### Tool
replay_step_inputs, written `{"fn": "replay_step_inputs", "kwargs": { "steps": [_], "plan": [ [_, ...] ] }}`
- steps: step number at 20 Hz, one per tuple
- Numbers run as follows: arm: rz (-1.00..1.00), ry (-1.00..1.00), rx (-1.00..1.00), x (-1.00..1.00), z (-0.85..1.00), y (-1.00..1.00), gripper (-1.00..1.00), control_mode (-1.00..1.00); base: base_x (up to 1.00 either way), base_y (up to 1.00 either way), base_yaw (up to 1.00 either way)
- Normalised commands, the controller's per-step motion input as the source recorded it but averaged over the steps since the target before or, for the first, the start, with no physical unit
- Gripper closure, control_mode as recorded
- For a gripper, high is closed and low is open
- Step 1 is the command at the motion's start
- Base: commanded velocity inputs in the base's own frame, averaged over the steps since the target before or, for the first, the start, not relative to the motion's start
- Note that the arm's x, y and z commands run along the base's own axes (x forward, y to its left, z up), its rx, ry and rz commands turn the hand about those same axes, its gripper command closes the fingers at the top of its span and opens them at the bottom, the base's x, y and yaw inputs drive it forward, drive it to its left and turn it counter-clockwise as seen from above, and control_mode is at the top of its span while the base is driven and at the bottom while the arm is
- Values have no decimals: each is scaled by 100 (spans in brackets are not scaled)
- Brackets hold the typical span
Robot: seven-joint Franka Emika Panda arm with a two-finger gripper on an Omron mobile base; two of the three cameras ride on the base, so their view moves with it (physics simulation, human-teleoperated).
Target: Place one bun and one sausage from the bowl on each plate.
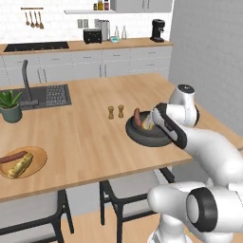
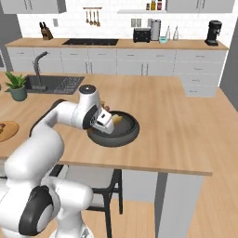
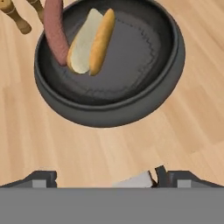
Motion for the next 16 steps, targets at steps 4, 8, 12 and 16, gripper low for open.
{"fn": "replay_step_inputs", "kwargs": {
  "steps": [4,8,12,16],
  "plan": [
    [-2,1,0,97,-23,-3,-100,-100,0,0,0],
    [-2,0,0,82,-21,-7,-100,-100,0,0,0],
    [0,0,0,64,-20,-9,-100,-100,0,0,0],
    [0,0,0,53,-15,0,-100,-100,0,0,0]
  ]
}}
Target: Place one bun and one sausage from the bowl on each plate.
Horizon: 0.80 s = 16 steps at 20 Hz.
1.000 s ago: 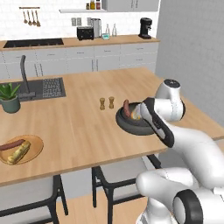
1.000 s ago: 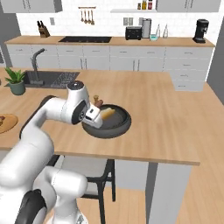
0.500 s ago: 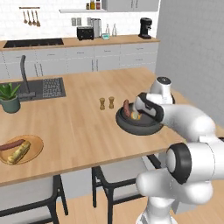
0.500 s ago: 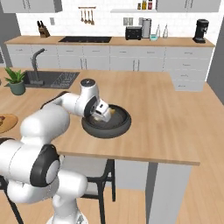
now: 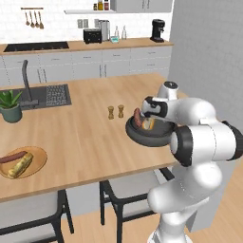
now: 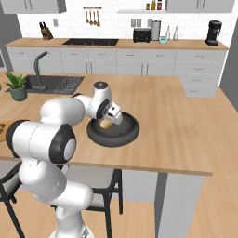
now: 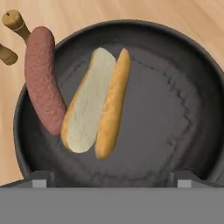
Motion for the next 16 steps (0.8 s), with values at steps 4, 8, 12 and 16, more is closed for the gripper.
{"fn": "replay_step_inputs", "kwargs": {
  "steps": [4,8,12,16],
  "plan": [
    [0,0,0,57,-18,0,-100,-100,0,0,0],
    [0,0,0,57,-31,1,-100,-100,0,0,0],
    [0,0,0,44,-37,3,-100,-100,0,0,0],
    [0,0,0,24,-36,1,-100,-100,0,0,0]
  ]
}}
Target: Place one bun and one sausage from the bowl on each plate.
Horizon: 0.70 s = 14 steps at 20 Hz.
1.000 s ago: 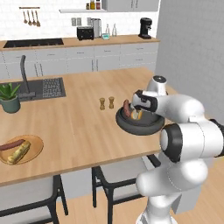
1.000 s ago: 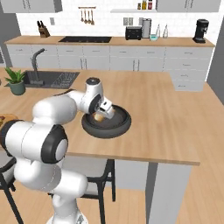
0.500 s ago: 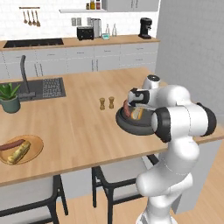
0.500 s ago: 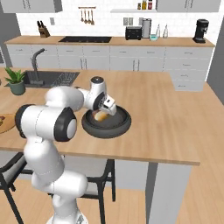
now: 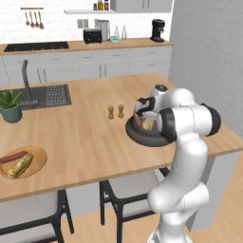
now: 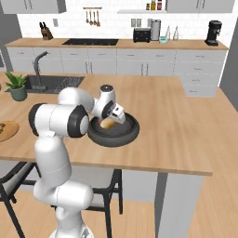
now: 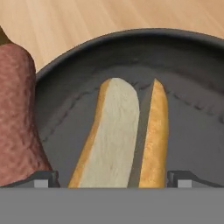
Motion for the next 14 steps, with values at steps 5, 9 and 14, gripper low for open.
{"fn": "replay_step_inputs", "kwargs": {
  "steps": [5,9,14],
  "plan": [
    [0,0,0,12,-37,0,-100,-100,0,0,0],
    [0,0,0,5,-43,0,-100,-100,0,0,0],
    [0,0,-1,7,-30,0,100,-100,0,0,0]
  ]
}}
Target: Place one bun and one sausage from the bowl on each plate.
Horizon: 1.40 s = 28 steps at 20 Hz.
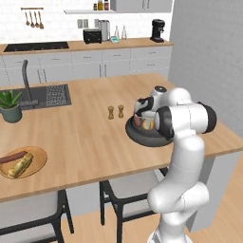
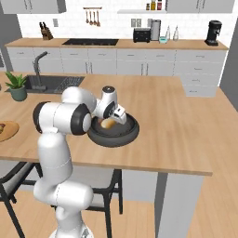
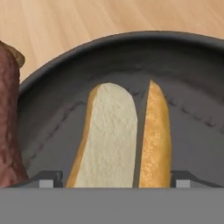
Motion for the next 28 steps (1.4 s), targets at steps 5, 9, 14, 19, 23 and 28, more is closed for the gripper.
{"fn": "replay_step_inputs", "kwargs": {
  "steps": [5,9,14,19,23,28],
  "plan": [
    [0,-2,0,-5,20,0,100,-100,0,0,0],
    [0,-4,2,-24,66,0,100,-100,0,0,0],
    [0,-3,0,-88,41,0,100,-100,0,0,0],
    [9,-6,-1,-100,18,15,100,-100,0,0,0],
    [17,-1,-4,-100,8,40,100,-100,0,0,0],
    [15,0,-7,-77,13,49,100,-100,0,0,0]
  ]
}}
